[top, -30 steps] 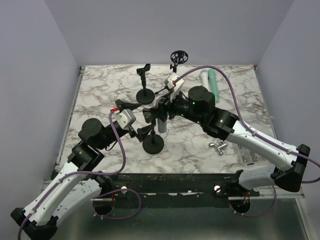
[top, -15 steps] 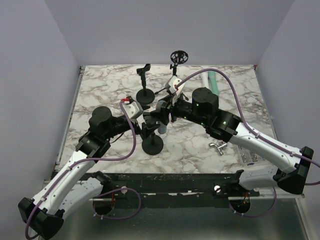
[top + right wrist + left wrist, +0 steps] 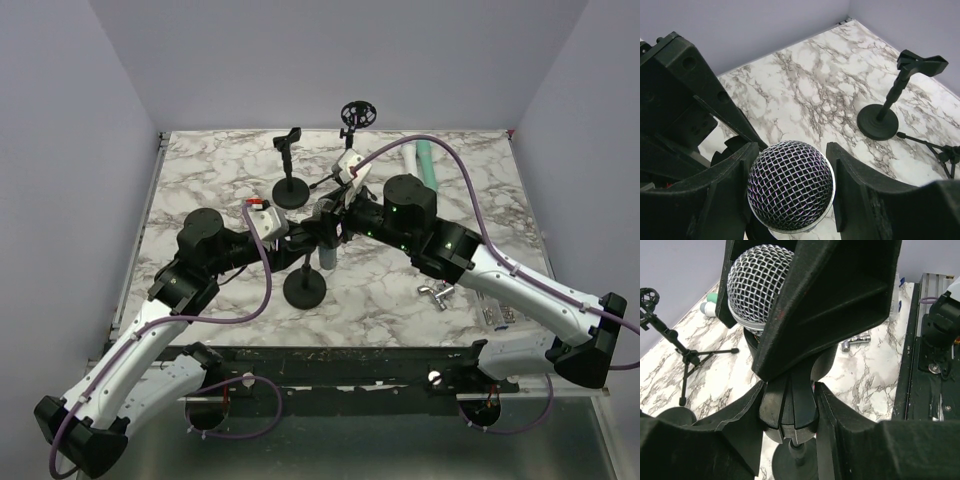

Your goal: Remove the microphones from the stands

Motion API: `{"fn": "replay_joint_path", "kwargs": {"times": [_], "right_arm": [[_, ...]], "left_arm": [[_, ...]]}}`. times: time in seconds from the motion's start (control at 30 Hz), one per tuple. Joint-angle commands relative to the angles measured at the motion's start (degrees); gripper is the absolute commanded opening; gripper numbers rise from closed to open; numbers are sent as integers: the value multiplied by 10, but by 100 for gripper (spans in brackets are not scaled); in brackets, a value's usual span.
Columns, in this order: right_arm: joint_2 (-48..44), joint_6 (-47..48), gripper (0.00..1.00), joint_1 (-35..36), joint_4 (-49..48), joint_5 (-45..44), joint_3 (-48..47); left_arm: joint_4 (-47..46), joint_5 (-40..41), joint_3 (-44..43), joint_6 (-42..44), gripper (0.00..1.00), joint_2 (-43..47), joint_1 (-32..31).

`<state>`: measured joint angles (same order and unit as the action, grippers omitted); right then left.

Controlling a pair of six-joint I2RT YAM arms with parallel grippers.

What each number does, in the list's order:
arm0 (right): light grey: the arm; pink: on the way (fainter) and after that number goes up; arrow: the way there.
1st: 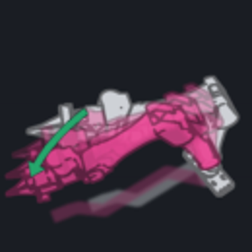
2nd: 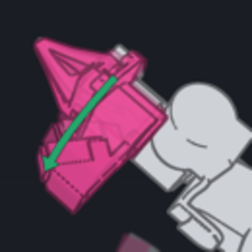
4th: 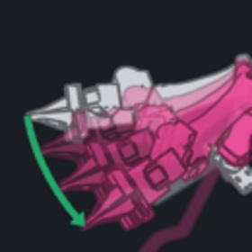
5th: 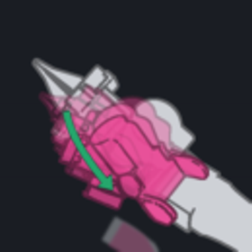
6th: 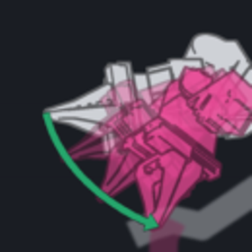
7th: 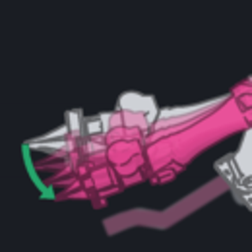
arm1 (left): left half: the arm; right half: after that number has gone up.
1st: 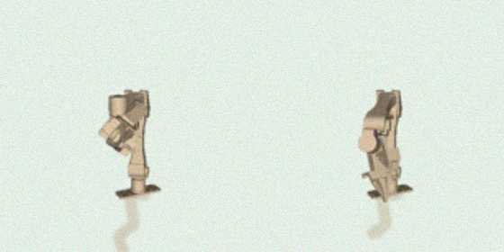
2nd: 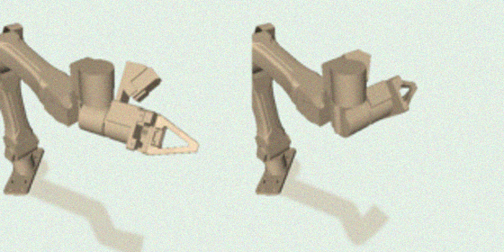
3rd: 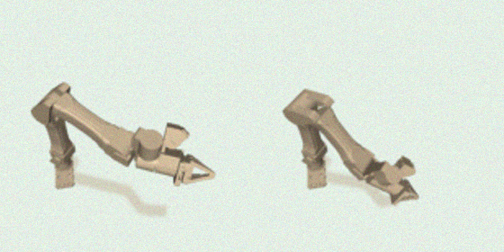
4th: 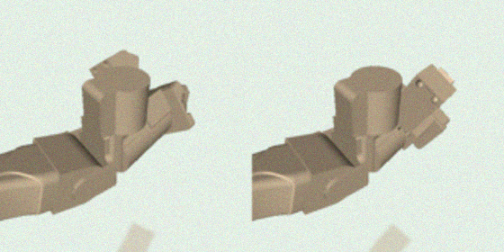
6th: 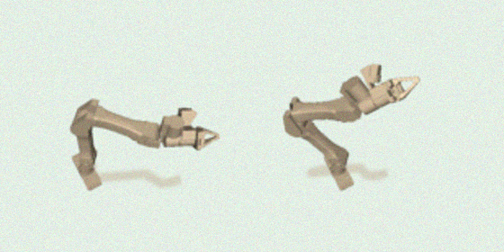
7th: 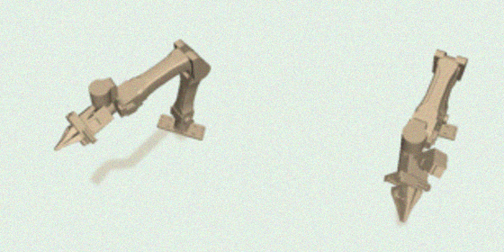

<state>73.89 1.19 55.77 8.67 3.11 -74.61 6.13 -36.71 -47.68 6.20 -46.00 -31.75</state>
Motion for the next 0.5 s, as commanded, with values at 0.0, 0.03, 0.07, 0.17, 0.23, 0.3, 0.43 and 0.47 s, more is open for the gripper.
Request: {"fn": "replay_joint_path", "kwargs": {"times": [0.0,0.03,0.07,0.17,0.23,0.3,0.43,0.47], "right_arm": [[-15,-10,1,0,9,-87,-29],[-25,-23,1,1,9,-96,-36],[-34,-30,1,0,8,-101,-42],[-67,-37,1,1,6,-130,-59],[-87,-37,1,0,6,-165,-61],[-105,-34,1,0,7,-224,-52],[-129,-19,1,1,-10,-413,-4],[-133,-17,1,1,-16,-463,9]], "left_arm": [[10,-22,-21,19,0,-3,2],[12,-21,-22,18,0,-5,3],[14,-19,-24,18,0,-7,3],[22,-8,-28,19,0,-11,3],[25,-1,-29,20,0,-10,3],[24,4,-27,20,0,-7,3],[13,24,-19,16,0,3,2],[12,30,-18,15,0,4,3]]}}
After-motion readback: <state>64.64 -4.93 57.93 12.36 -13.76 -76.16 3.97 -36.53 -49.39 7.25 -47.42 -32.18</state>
